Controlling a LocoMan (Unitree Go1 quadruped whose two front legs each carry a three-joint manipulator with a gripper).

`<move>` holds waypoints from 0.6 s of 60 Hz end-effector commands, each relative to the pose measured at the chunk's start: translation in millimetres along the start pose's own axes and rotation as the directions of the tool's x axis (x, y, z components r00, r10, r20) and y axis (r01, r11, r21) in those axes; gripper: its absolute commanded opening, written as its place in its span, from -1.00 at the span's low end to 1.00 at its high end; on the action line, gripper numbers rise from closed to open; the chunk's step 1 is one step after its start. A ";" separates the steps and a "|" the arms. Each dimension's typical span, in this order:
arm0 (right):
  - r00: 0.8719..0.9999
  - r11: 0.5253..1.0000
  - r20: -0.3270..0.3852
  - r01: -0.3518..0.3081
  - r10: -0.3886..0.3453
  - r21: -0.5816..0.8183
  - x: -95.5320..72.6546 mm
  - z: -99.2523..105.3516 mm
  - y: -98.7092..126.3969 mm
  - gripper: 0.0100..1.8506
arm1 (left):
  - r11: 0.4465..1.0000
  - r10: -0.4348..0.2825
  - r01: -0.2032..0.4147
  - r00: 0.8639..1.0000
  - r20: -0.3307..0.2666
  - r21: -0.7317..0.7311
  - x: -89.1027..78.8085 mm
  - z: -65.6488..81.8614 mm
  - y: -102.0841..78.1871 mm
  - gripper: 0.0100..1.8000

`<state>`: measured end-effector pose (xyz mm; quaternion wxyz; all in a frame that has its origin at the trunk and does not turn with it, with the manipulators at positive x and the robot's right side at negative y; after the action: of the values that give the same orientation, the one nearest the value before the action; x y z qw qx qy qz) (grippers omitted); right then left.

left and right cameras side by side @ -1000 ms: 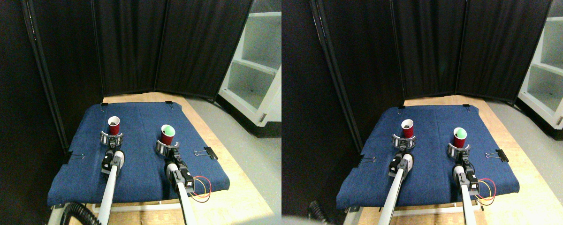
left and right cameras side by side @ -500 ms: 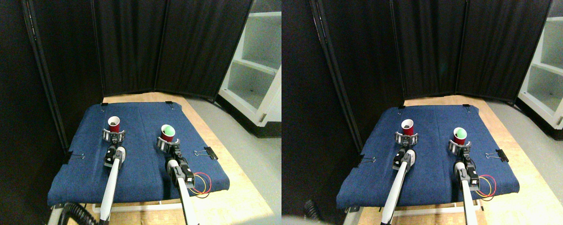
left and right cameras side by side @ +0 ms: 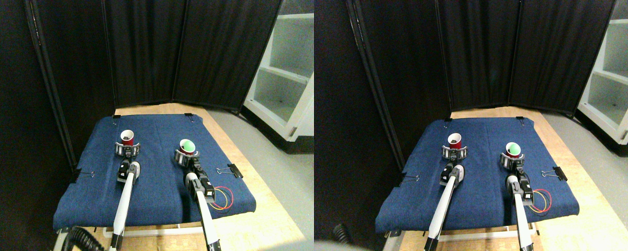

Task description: Pour (bimanual)

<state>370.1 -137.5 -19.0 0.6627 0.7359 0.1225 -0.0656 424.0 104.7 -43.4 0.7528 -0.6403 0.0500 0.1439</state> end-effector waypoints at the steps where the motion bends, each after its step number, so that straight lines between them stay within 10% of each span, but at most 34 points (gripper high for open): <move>1: 0.999 1.000 0.019 -0.029 0.029 -0.002 5.8 -2.0 2.3 0.08 | 0.999 0.040 -0.040 0.999 0.008 0.024 7.0 -3.4 6.6 0.28; 36: 0.999 0.999 0.034 -0.037 0.037 0.013 10.4 -0.9 -1.6 0.05 | 0.996 0.088 -0.088 0.996 -0.003 0.023 25.7 -7.0 8.3 0.32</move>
<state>373.1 -137.2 -27.0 0.6559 0.7407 0.1185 -0.0843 443.4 103.9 -47.2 0.7509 -0.6394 0.0648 0.1520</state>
